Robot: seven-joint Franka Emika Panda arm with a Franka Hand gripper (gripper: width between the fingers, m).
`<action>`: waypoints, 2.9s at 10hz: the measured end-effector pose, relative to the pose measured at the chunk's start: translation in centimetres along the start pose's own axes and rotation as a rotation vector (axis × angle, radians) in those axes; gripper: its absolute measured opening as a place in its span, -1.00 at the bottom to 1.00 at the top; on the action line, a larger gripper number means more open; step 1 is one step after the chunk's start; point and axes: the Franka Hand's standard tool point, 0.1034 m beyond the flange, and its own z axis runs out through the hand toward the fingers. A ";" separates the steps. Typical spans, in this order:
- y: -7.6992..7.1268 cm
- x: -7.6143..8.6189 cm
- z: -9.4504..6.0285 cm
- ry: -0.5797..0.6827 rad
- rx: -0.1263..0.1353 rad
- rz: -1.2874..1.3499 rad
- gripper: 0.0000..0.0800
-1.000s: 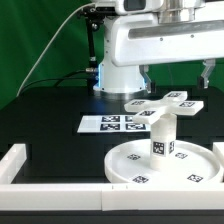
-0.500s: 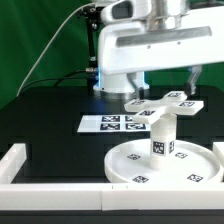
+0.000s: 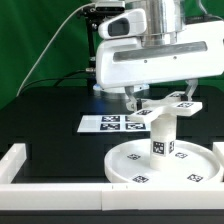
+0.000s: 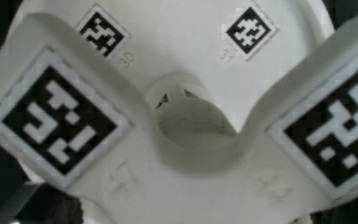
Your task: Assemble round table
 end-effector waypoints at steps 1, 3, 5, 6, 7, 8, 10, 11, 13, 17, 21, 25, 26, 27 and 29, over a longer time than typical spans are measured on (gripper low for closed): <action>-0.1 0.0 0.0 -0.001 0.000 -0.002 0.62; -0.1 0.0 0.1 -0.002 0.000 0.009 0.62; 0.3 0.0 0.0 0.000 -0.002 0.027 0.33; 0.2 0.0 0.0 0.001 0.000 0.067 0.10; 0.3 0.0 0.0 0.001 0.001 0.152 0.10; 0.2 0.0 0.0 0.001 0.002 0.205 0.10; 0.2 0.5 0.1 0.039 -0.002 0.478 0.10; 0.1 0.4 0.1 0.048 -0.002 0.663 0.10; 0.0 0.5 0.1 0.061 0.003 1.022 0.10; 0.1 0.4 0.1 0.060 0.033 1.324 0.11; 0.1 0.4 0.1 0.061 0.048 1.776 0.11; -0.3 0.4 -0.4 0.031 0.044 1.597 0.60; -0.7 0.6 -1.5 0.015 0.050 1.552 0.62; -0.9 0.7 -2.3 0.009 0.055 1.460 0.62; -1.3 0.9 -2.8 -0.021 0.048 1.148 0.62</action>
Offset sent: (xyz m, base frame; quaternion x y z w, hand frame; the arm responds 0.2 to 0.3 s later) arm 0.0000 0.0000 0.0000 0.0000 0.0000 0.0650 0.9979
